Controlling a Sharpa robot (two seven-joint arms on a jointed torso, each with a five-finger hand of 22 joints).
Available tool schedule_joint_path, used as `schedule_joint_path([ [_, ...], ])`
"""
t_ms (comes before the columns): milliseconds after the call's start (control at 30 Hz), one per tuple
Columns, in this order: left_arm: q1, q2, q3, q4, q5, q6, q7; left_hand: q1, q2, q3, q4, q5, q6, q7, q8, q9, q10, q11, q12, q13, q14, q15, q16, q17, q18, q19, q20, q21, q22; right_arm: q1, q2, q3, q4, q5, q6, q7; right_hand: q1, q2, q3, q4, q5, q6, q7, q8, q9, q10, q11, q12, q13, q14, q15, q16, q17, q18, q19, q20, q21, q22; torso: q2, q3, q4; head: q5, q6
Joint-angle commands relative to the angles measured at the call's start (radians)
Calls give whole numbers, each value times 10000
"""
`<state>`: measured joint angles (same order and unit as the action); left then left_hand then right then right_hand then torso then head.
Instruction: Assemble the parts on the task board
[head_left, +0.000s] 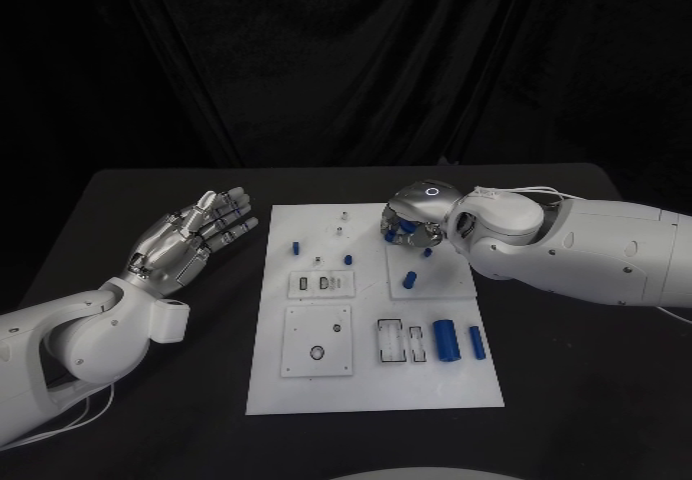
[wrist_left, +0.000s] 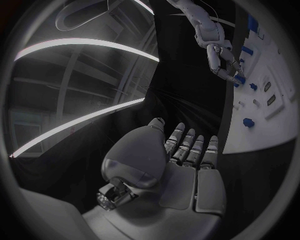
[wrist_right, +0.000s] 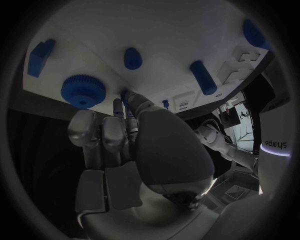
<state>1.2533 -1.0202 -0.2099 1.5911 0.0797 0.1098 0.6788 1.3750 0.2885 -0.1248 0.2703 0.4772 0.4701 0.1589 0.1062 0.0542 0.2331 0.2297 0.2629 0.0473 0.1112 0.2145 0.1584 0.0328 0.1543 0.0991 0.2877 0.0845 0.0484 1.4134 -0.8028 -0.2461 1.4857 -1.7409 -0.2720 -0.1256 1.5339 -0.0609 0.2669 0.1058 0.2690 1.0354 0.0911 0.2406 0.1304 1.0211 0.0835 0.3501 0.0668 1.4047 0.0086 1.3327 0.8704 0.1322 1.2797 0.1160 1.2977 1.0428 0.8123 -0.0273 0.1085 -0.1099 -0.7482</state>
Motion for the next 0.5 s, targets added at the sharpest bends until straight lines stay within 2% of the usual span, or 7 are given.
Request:
schedule_joint_path([
  [33,8,24,6,-7,58,199,2254,138,-6,82,13,83,50,42,43,15,19,70,68,15,6,79,56,13,-160,40,19,59,15,-74,55,-13,-94,-86,-97,38,-92,-1,102,-3,-51,226,125,150,519,187,-66,-95,-2,-6,-100,-27,-13,-186,17,-72,41,26,0,0,12,-44,19],
  [200,7,25,5,2,58,230,2250,157,-1,119,7,116,65,45,48,16,20,80,75,16,11,88,67,14,-166,56,22,73,22,-98,109,-10,-173,-86,-444,134,-81,-25,201,-58,-62,412,192,252,721,559,-173,-253,-3,-82,-197,-248,-363,-164,-44,-166,-67,-80,-1,2,0,-45,27],
  [300,7,5,5,15,58,232,2247,172,0,148,1,136,61,49,47,15,28,88,90,17,22,96,84,17,-172,66,25,82,25,-83,121,11,-164,-31,-836,244,-98,-49,250,-80,-60,513,202,310,863,810,-237,-383,-3,-15,-256,-281,-312,-187,34,-226,-43,23,0,2,-4,-24,123],
  [333,7,-11,4,26,58,228,2249,181,-2,166,-2,150,77,52,52,17,31,94,95,18,29,102,95,19,-176,73,27,88,28,-52,144,23,-162,16,-971,285,-126,-78,253,-76,-72,552,203,333,926,909,-256,-449,-3,15,-272,-290,-279,-201,81,-249,-20,91,0,5,-4,92,125],
  [500,6,-100,4,94,58,183,2265,181,-2,166,-2,150,77,52,52,17,31,94,95,18,29,102,95,19,-176,73,27,88,28,279,475,68,-245,321,-1273,424,-154,-100,254,-65,-106,577,212,346,985,990,-261,-526,-5,58,-282,-284,-219,-214,125,-265,2,149,-6,4,-1,390,32],
])
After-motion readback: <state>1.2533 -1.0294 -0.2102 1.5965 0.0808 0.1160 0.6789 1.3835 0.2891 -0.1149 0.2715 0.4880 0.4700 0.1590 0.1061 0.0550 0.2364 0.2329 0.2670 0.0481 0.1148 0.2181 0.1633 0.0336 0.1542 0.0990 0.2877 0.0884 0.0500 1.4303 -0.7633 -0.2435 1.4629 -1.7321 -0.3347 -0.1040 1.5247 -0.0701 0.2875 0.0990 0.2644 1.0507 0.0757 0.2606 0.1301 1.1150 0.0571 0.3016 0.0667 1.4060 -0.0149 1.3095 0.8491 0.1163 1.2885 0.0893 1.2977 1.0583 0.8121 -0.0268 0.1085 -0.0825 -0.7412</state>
